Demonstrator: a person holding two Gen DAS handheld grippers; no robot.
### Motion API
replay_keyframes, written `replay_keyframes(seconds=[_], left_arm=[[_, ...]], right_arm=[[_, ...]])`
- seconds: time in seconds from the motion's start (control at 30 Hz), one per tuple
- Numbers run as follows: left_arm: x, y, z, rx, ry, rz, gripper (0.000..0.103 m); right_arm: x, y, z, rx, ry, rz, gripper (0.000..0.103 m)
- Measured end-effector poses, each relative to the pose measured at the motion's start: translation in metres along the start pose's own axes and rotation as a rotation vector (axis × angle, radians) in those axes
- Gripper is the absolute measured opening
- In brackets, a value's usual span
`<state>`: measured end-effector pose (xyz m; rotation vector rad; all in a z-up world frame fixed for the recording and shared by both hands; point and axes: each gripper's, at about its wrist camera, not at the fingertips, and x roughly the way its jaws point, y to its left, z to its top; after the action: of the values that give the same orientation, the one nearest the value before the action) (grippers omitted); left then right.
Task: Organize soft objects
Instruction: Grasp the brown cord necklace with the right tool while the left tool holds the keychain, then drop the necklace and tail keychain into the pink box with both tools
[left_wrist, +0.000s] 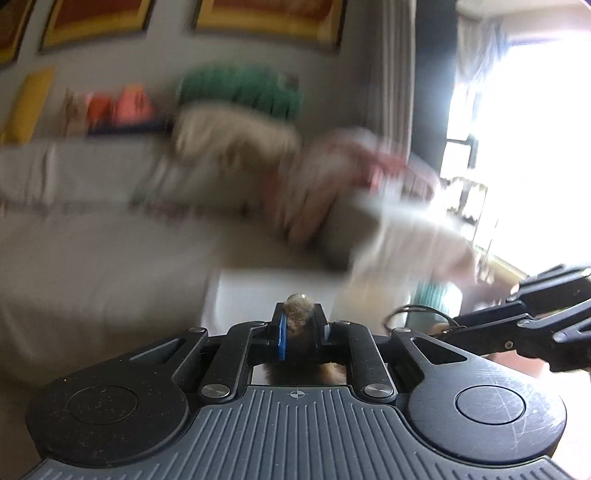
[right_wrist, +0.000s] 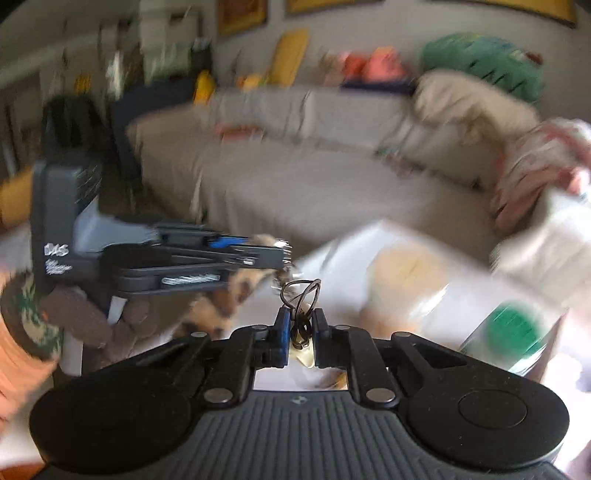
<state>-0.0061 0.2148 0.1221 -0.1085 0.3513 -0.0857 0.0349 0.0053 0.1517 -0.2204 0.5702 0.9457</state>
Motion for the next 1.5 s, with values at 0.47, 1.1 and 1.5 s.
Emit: replay_keyframes(seconds=[0.47, 1.1, 1.5], left_arm=[[0.016, -0.157, 0.199, 0.234, -0.318, -0.240, 0.017], [0.218, -0.263, 0.030, -0.003, 0.307, -0.430, 0.019], [0.162, -0.163, 0.021, -0.070, 0.373, -0.288, 0.019]], right_arm=[[-0.177, -0.144, 0.045, 0.109, -0.319, -0.423, 0.012], [-0.182, -0.225, -0.081, 0.369, -0.216, -0.482, 0.012], [-0.081, -0.259, -0.097, 0.612, -0.018, -0.395, 0.030]])
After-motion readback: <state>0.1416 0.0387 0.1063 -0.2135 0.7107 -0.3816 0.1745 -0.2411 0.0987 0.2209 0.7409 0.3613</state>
